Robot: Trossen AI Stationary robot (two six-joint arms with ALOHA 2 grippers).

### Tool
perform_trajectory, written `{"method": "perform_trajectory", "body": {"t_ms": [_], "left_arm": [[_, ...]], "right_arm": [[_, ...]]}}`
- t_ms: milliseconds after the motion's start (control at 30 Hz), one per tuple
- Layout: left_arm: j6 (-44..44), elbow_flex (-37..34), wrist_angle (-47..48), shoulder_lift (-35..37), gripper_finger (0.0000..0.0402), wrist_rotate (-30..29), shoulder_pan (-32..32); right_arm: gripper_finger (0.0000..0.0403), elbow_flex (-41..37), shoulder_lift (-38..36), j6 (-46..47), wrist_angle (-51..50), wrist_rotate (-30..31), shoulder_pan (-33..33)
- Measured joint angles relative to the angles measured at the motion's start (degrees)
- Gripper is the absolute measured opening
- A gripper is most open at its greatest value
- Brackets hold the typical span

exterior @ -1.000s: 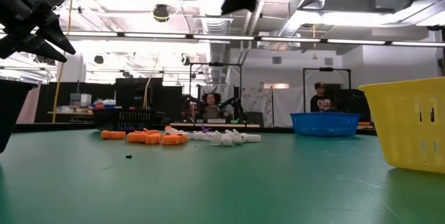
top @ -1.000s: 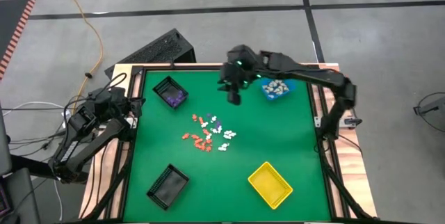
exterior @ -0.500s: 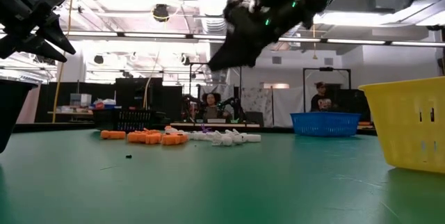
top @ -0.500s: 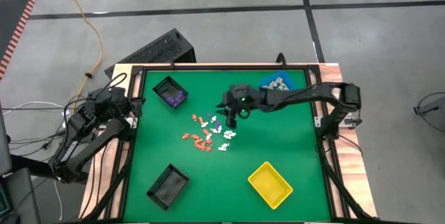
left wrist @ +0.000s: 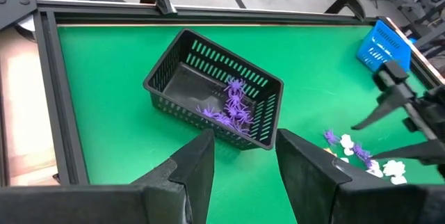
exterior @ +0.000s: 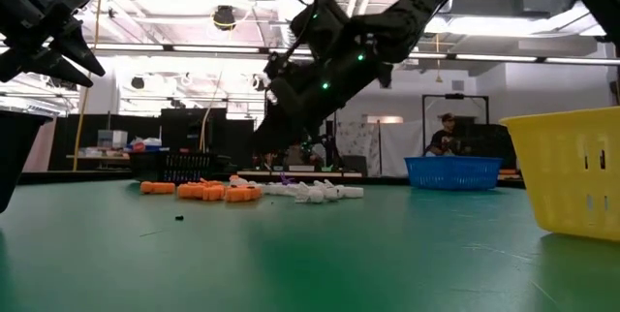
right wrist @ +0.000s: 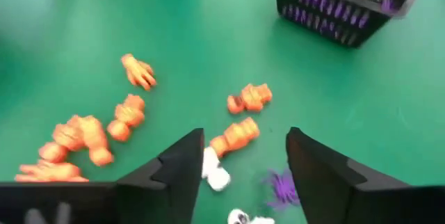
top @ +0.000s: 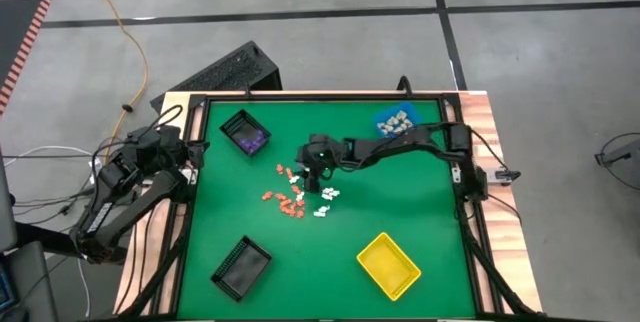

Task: Sort Halloween decoration
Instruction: Put the purple spider toy into the top black basket

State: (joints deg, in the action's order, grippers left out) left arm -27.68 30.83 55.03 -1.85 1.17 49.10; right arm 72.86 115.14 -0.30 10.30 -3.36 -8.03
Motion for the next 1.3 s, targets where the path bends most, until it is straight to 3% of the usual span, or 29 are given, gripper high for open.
{"method": "perform_trajectory", "body": {"t_ms": [167,667,867,1033,1300], "left_arm": [[0.0,0.0,0.0,0.0,0.0143,0.0,0.02],[0.02,0.0,0.0,0.0,0.0143,-0.13,0.02],[0.02,0.0,0.0,-0.01,0.0143,-0.33,0.02],[0.02,0.0,-0.02,-0.02,0.0143,-0.37,0.02],[0.02,0.0,-0.01,0.0,0.0143,-0.46,0.0]], "right_arm": [[0.0262,1.84,1.43,-1.8,-2.09,4.31,-0.58],[0.0264,2.02,5.51,-1.46,-3.29,3.52,-1.13],[0.0263,2.42,6.83,2.6,-3.6,6.93,-1.12],[0.0236,2.42,6.85,3.59,-4.42,7.25,-1.85],[0.0147,2.42,6.85,3.96,-4.9,7.42,-1.25]]}}
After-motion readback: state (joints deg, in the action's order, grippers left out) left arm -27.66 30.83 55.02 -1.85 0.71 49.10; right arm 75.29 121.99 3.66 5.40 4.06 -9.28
